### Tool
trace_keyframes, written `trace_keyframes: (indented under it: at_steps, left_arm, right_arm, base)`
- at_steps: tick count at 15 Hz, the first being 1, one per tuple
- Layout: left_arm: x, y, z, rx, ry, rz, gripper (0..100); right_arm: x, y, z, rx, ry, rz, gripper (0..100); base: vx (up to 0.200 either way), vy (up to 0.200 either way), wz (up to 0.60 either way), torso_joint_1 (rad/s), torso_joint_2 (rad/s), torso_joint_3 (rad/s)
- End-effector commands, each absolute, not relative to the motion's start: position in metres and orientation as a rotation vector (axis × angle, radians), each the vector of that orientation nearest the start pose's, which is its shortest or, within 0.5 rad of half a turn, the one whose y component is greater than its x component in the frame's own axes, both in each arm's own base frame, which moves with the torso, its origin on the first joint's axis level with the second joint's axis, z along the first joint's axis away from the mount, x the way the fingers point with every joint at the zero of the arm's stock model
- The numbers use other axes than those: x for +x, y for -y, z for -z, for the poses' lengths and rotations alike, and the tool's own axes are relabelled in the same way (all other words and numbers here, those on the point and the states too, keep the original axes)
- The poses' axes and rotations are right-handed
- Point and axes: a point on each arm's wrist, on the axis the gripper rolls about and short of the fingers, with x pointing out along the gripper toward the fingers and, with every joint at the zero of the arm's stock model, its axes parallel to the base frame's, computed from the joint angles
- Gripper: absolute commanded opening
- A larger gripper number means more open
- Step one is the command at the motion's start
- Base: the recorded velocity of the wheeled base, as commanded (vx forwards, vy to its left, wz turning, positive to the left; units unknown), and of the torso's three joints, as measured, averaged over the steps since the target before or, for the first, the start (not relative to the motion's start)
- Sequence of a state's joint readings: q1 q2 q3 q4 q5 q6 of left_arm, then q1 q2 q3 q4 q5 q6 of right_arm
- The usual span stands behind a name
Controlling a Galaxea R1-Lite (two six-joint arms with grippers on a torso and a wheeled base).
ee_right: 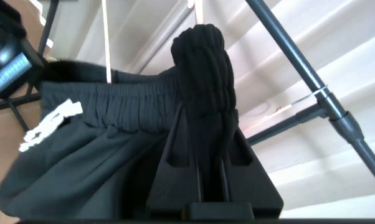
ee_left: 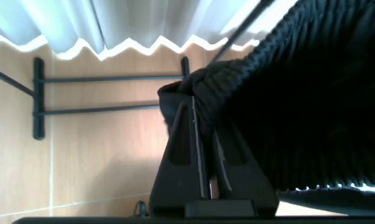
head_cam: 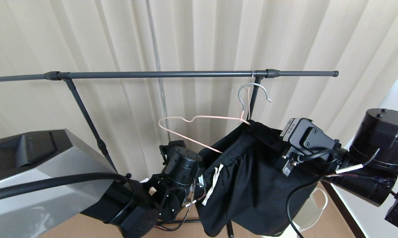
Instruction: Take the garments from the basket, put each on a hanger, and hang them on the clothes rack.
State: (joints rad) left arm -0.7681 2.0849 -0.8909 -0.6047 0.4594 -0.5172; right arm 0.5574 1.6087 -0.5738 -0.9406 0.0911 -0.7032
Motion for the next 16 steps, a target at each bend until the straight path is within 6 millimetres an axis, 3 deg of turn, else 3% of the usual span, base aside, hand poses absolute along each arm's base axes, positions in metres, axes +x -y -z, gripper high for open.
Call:
trace_keyframes:
  at_steps: [1,6,16]
  left_arm:
    - [0.267,0.232,-0.095,-0.188,-0.491,0.158,0]
    - [0.267,0.213,-0.113,-0.202,-0.452,0.132,0]
    - [0.286,0.179,-0.117,-0.228,-0.428,0.010,0]
  right_arm:
    - [0.236,-0.142,-0.170,-0.704,0.102,-0.646,0]
    - [0.238,-0.141,-0.166,-0.704,0.079,-0.647,0]
    - [0.237,-0.140,-0.159,-0.711,0.054,-0.653,0]
  base:
    - [0.000,0.000,0.00,0.000,0.00,0.000]
    - [0.000,0.000,0.00,0.000,0.00,0.000]
    - [0.000,0.000,0.00,0.000,0.00,0.000]
